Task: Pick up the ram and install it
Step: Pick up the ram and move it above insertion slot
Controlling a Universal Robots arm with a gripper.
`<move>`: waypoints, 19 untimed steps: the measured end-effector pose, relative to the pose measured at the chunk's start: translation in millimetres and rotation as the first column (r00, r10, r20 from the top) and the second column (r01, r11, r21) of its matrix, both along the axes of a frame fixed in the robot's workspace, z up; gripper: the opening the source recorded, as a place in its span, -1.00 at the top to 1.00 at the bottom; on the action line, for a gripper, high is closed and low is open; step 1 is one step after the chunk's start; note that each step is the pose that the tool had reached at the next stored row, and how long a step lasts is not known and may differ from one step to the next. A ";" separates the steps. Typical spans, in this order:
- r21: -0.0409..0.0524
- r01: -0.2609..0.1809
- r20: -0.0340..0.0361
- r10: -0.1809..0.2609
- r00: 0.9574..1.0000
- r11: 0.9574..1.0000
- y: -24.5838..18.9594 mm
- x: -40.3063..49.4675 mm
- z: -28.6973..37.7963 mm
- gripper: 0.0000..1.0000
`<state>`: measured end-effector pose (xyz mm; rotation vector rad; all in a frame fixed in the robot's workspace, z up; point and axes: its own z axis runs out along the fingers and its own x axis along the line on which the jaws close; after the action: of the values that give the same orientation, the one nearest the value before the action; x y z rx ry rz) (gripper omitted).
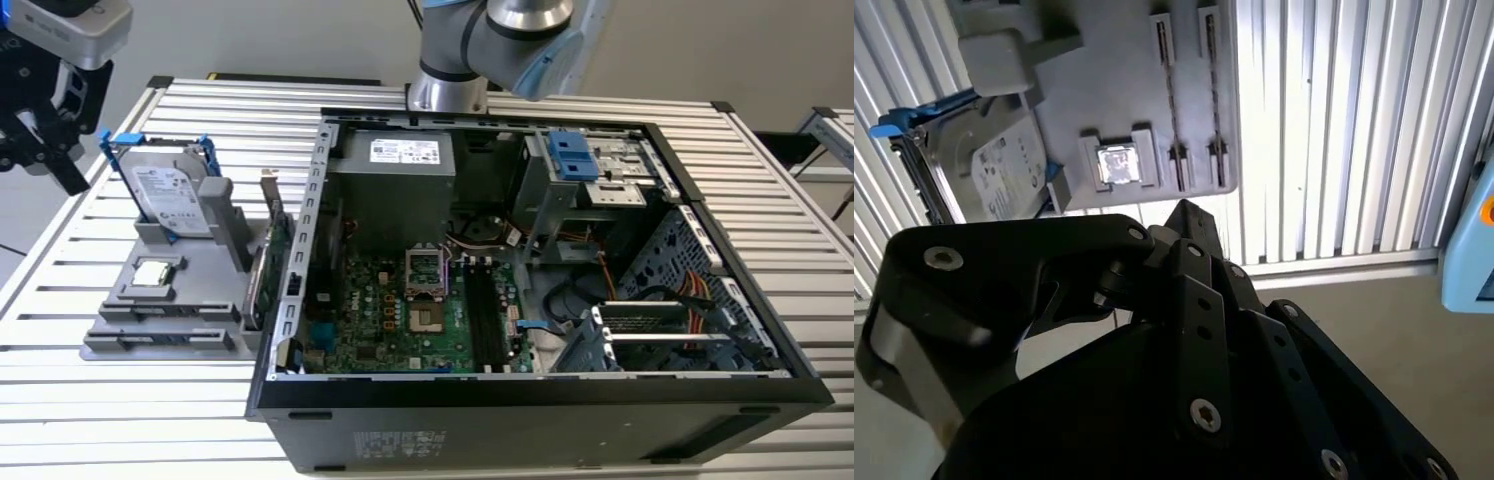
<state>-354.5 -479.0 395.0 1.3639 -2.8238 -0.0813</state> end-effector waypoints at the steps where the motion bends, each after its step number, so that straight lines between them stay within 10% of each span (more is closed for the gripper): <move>1: 0.000 -0.006 0.000 0.006 1.000 1.000 0.0 0.0 0.0 1.00; 19: 0.000 -0.090 0.000 0.090 0.996 0.996 0.0 -0.1 0.0 1.00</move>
<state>-354.6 -479.0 395.0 1.4890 -2.7572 -0.0808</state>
